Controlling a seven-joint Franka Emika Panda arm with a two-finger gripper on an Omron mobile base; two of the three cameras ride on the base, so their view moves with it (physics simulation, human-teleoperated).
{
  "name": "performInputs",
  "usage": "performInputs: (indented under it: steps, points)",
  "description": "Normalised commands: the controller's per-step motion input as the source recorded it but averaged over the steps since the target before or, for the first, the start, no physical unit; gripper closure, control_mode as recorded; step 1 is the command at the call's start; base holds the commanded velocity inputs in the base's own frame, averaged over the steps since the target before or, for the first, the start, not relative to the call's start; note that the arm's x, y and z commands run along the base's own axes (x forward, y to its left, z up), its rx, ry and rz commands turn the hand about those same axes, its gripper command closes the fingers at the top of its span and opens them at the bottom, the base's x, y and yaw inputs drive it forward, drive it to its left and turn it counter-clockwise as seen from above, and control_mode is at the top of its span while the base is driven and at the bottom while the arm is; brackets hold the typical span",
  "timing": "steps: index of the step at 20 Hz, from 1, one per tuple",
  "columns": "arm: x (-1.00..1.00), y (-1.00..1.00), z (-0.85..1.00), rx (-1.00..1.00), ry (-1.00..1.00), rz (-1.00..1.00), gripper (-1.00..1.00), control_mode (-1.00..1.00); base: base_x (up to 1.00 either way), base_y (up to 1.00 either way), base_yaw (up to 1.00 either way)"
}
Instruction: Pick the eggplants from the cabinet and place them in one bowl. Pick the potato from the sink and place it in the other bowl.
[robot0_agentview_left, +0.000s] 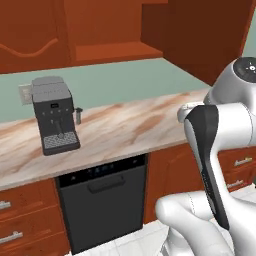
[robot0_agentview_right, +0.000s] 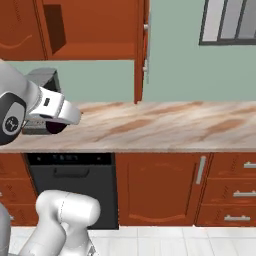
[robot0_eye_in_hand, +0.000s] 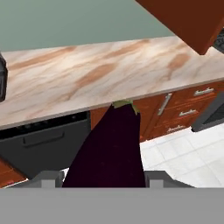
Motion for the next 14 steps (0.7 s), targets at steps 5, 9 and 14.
performInputs:
  steps: [5, 9, 14]
  points:
    - [0.00, 0.00, 0.00, 0.00, 0.00, 0.00, 1.00, 1.00, -0.27, 0.16, -0.63]
    - [0.00, 0.00, 0.00, 0.00, 0.00, 0.00, 1.00, 1.00, -0.19, 0.17, -0.65]
    - [0.00, 0.00, 0.00, 0.00, 0.00, 0.00, 1.00, 1.00, -0.09, 0.16, -0.73]
